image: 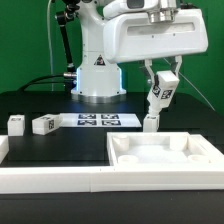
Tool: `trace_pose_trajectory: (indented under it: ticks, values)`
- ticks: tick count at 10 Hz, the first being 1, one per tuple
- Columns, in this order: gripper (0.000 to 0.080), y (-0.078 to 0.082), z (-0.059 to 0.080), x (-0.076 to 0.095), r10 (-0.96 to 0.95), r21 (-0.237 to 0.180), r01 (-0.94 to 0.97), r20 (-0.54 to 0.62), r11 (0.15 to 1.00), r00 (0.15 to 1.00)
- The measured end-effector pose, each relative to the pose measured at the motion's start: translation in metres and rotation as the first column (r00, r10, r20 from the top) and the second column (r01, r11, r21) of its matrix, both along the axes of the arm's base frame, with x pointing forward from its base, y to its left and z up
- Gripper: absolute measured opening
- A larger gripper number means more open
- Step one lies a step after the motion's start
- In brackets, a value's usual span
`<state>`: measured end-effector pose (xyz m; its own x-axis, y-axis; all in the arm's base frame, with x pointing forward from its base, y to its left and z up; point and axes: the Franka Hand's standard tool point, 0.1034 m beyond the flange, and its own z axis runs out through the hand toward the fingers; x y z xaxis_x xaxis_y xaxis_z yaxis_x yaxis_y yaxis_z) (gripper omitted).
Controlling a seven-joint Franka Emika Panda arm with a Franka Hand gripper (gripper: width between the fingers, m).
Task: Assemble square table
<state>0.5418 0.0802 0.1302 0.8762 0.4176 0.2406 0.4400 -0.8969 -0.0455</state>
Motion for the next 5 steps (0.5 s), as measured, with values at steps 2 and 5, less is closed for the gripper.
trace_pose_trajectory:
  ticks: [2,5]
  values:
    - [0.029,-0.0009,-0.0054,0.0032,0.035,-0.008,-0.034,0.03,0.999,0.999]
    - [0.029,0.0019,-0.008,0.0032,0.021,-0.001,-0.021,0.018,1.0,1.0]
